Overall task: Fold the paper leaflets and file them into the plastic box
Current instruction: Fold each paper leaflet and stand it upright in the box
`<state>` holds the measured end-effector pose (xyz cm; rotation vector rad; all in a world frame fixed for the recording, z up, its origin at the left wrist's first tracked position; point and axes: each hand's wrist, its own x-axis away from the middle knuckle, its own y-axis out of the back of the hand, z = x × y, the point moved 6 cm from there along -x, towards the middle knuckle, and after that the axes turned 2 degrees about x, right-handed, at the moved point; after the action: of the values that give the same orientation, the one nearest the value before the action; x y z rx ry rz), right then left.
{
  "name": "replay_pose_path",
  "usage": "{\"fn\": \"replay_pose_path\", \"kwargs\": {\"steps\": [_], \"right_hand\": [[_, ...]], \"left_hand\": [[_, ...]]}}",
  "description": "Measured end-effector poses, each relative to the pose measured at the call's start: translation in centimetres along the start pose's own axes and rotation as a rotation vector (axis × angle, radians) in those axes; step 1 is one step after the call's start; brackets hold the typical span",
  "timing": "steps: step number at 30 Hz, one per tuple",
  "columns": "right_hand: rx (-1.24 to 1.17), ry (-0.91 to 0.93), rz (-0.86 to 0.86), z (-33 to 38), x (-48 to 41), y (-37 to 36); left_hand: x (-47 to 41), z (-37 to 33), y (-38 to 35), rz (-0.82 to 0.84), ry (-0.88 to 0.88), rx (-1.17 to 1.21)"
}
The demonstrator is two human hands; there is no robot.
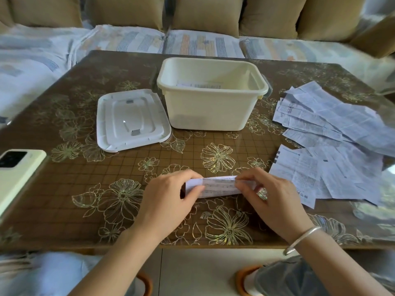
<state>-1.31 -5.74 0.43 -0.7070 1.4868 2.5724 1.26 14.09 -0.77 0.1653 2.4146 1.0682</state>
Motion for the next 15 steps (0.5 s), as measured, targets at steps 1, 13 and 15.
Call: {"fn": "replay_pose_path", "kwargs": {"steps": [1,13,15], "right_hand": [[-0.006,-0.060,0.008,-0.3,-0.1,-0.2],[0.167,-0.154,0.120,-0.8,-1.4,-2.1],[0.203,-0.134,0.134,-0.6,-1.5,-2.0]], "left_hand": [[-0.1,0.1,-0.2,0.000,0.026,-0.017],[-0.1,-0.5,-0.8,-0.075,-0.005,-0.235],[0.0,-1.2,-1.2,-0.081,-0.098,-0.290]]}}
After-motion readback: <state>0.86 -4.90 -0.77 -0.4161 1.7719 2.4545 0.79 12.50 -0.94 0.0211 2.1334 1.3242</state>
